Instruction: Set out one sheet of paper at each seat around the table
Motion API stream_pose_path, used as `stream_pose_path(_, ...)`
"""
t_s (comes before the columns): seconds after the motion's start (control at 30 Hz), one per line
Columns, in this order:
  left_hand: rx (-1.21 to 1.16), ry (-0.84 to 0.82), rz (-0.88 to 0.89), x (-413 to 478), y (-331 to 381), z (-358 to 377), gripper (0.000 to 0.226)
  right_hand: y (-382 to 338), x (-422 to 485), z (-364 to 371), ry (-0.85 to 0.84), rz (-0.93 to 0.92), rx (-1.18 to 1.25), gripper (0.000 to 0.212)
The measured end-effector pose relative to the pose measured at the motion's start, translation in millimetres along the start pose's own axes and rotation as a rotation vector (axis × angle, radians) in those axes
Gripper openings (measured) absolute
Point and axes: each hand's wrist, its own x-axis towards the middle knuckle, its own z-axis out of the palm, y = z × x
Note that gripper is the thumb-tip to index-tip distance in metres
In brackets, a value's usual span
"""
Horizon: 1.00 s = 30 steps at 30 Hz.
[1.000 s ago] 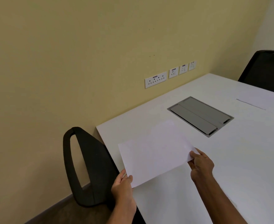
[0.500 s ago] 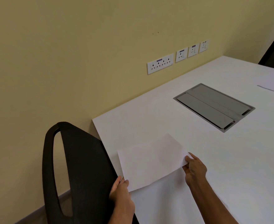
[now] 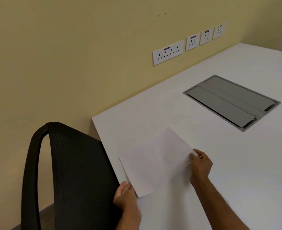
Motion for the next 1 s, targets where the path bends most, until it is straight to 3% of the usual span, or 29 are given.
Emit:
stream_pose_path(0.23,0.132,0.022,0.178,7,-7,6,0.042,16,7,4,0.026,-0.063,-0.068,0.025)
stream_pose_path(0.37,0.499,-0.1,0.451,9,-17,2,0.05,15,-2,1,-0.002,-0.224,-0.189,0.028)
stream_pose_path(0.47,0.765,-0.241,0.621,15,-25,-2,0.059,23,-5,0,-0.111,-0.419,-0.355,0.041)
stream_pose_path(0.67,1.034,-0.329,0.723,26,-34,-4,0.065,52,1,2,-0.267,-0.902,-0.917,0.056)
stream_pose_path(0.87,1.299,-0.337,0.856,26,-37,-8,0.06,63,3,-2,-0.299,-1.026,-1.246,0.046)
stream_pose_path(1.0,1.459,-0.334,0.896,23,-36,-7,0.057,63,4,-2,-0.267,-1.047,-1.334,0.036)
